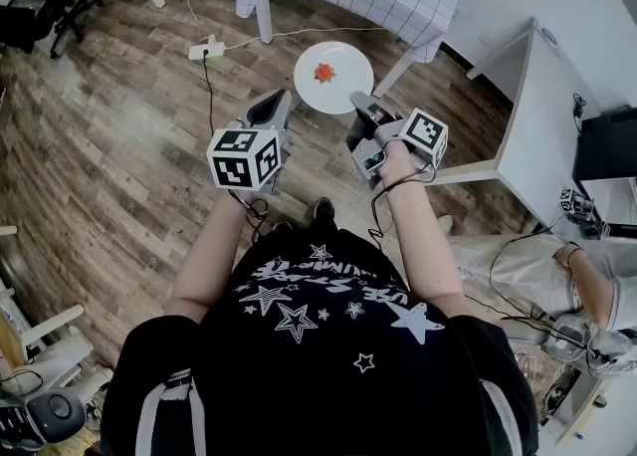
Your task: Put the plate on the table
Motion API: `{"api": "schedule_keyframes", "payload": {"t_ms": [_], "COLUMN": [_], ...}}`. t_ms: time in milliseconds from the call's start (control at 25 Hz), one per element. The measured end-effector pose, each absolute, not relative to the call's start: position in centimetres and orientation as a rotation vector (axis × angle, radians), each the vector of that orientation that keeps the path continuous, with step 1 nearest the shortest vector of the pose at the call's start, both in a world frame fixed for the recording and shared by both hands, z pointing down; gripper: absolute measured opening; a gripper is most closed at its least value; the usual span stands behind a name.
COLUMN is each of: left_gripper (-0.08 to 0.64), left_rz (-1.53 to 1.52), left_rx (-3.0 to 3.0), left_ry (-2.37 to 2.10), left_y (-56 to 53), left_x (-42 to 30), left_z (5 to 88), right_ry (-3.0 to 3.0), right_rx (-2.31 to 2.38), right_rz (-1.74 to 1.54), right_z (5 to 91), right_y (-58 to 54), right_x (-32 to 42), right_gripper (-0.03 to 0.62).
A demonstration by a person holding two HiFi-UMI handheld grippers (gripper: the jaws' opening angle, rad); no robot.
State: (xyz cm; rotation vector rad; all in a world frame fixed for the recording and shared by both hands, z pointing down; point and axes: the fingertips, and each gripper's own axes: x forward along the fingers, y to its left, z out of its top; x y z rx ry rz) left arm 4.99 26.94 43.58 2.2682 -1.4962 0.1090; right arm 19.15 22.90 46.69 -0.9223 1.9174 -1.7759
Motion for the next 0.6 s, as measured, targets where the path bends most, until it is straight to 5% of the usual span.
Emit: {"api": "schedule_keyframes", "payload": {"t_ms": [600], "left_gripper": [0.009], "left_rz": [0.165], "left_rx": [2.254], "left_ry": [-1.49], "left_y": [26.9], "left_x": [5.5], "left_z": [44.9], "right_ry": [1.775], "right_rx": [-1.05], "right_rz": [-1.891], "right_z": [50.1], "right_y": [23.3], "right_x": [21.1], "right_gripper": [0.02]}}
